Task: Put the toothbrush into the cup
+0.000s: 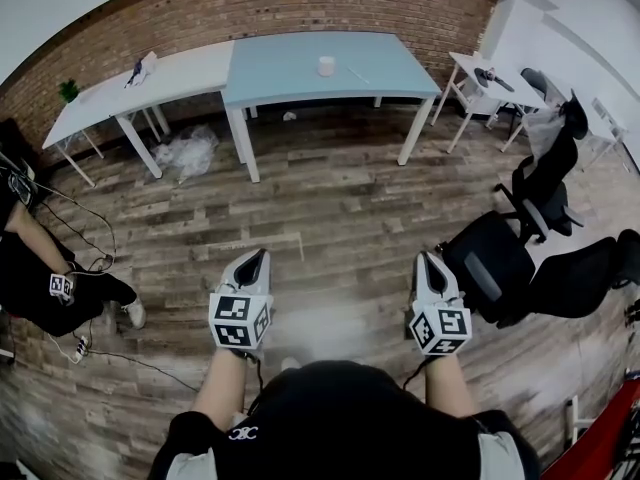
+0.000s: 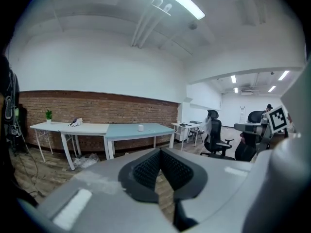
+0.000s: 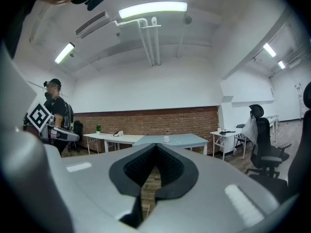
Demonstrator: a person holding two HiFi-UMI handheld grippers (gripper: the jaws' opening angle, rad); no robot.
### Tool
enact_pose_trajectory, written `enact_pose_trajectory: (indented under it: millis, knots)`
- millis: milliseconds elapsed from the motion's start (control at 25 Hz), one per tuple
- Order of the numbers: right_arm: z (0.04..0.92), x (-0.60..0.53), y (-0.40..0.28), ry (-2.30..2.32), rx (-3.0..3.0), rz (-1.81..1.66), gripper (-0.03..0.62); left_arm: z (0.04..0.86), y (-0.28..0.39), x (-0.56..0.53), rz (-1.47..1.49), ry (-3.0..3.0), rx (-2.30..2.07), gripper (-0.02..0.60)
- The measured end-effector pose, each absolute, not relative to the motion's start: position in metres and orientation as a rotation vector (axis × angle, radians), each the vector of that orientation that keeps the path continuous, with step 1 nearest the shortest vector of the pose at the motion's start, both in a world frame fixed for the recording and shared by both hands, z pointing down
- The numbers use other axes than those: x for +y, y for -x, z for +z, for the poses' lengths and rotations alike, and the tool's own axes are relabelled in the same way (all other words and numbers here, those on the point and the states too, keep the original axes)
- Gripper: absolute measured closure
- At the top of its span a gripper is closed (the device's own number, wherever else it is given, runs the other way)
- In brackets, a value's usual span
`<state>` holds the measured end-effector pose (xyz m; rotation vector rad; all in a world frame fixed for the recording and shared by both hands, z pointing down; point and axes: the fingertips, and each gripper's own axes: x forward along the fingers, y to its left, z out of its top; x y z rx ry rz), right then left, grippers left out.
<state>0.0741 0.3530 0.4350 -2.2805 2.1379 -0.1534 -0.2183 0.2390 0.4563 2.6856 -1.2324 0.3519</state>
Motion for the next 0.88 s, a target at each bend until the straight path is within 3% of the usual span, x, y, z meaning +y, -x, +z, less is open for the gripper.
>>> enact_pose_trajectory:
  millis: [440, 880]
  knots:
    - [0.440, 0.346, -0.011, 2.326, 2.098, -0.153, 0.586, 0.473, 0.276, 0.213, 0.358, -2.702, -1.180, 0.574]
    - [0.444, 0.354, 0.000, 2.359, 2.018, -0.132, 0.586, 0.489, 0.277, 0.195, 0.381, -2.724, -1.080, 0.574]
